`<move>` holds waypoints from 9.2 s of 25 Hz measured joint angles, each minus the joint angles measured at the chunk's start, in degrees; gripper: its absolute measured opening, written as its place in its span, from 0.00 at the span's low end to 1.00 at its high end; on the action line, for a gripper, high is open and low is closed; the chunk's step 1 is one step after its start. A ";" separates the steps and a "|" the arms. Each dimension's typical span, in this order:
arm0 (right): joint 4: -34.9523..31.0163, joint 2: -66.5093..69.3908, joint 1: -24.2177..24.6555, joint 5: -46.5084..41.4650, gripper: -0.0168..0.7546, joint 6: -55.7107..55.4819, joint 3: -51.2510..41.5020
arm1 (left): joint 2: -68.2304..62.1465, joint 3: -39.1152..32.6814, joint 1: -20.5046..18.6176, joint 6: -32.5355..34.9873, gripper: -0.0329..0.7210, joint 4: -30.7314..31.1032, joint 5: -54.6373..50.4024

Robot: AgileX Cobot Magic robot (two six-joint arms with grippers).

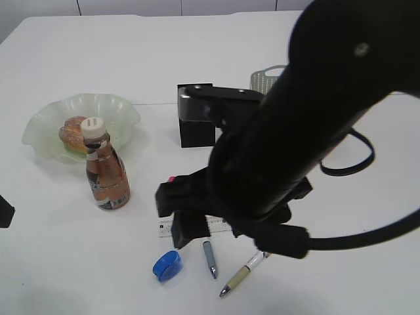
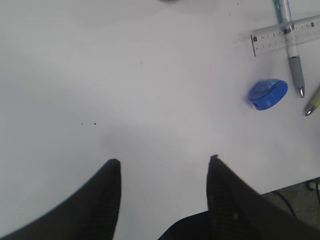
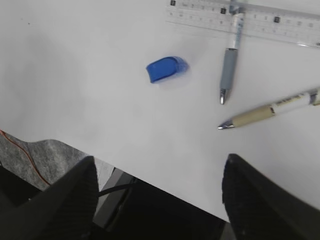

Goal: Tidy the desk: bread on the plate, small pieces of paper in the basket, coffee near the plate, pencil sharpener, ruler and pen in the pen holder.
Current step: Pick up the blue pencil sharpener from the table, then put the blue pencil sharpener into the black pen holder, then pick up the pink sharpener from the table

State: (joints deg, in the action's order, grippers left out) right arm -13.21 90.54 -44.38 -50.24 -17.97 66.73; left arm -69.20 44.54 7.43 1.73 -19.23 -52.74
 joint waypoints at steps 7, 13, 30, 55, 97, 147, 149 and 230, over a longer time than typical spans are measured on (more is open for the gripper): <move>7.39 10.37 -5.77 1.57 0.75 -13.44 6.58 | 0.00 0.00 0.00 0.00 0.58 -0.12 0.16; 10.40 16.78 -6.43 2.49 0.75 -27.68 11.34 | 0.00 0.00 0.00 0.00 0.58 -0.12 0.46; 15.81 25.16 -6.43 0.13 0.75 -74.96 14.78 | 0.00 0.00 0.00 0.25 0.58 -0.22 0.76; 20.18 31.11 -6.43 -4.63 0.75 -76.54 22.18 | 0.00 0.00 0.00 0.28 0.56 -0.22 1.56; 15.09 34.00 -6.43 -3.87 0.26 -53.46 24.02 | 0.00 0.00 0.00 0.40 0.53 -0.22 1.82; -33.56 40.26 24.15 22.84 0.26 52.55 45.90 | 0.00 0.00 0.00 0.40 0.53 -0.22 -3.05; -33.60 41.47 24.15 23.21 0.26 52.90 46.66 | 0.00 0.00 0.00 0.40 0.53 -0.22 -3.14; 3.06 45.69 10.02 -7.26 0.62 42.02 47.57 | 0.00 0.00 0.00 0.74 0.53 0.58 -3.67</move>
State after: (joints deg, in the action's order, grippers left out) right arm -10.14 136.22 -34.36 -57.50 24.05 114.30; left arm -69.20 44.54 7.43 2.47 -18.65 -56.41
